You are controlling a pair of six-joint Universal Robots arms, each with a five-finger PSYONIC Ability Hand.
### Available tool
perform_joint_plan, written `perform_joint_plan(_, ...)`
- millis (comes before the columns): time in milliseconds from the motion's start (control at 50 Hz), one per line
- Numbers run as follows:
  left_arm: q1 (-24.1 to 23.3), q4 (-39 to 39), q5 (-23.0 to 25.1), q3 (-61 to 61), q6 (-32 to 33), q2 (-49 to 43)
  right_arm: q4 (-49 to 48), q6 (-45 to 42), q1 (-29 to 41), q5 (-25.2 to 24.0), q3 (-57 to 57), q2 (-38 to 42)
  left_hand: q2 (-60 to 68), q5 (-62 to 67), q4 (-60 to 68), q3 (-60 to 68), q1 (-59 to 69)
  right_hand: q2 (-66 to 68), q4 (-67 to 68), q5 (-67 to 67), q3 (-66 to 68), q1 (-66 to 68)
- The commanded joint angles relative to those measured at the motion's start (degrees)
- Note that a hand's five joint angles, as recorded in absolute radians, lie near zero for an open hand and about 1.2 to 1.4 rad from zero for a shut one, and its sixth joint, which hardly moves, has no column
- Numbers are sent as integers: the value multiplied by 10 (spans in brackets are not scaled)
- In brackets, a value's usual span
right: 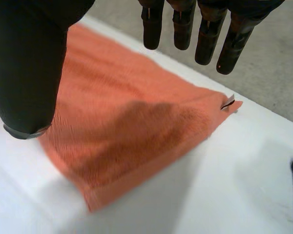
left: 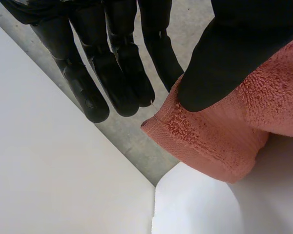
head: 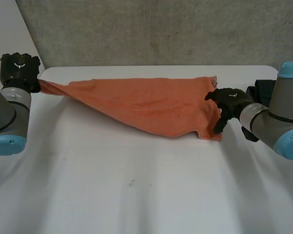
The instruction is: Fold the laundry.
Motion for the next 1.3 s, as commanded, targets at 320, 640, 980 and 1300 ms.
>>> perform_joint_plan(320,-23,0,3,-10,-3,-8,6,-70,1,3,-2,71,112,141,111,115,142,160,163,160,169,180)
perform_joint_plan(640,-22,1,3,-9,-3,-9,-12,-69,2,0,-38,99,112,141,111,115,142,259,262,260,269,279)
perform_joint_plan(980,-22,1,3,-9,-2,-9,-11,-73,9,1,-89,136,112,141,111,115,142,398,401,399,408,419)
perform_joint_plan(1300,-21,-1,2,-10,-3,-9,-6,-73,10,1,-118,154,112,141,111,115,142,657,660,658,667,677)
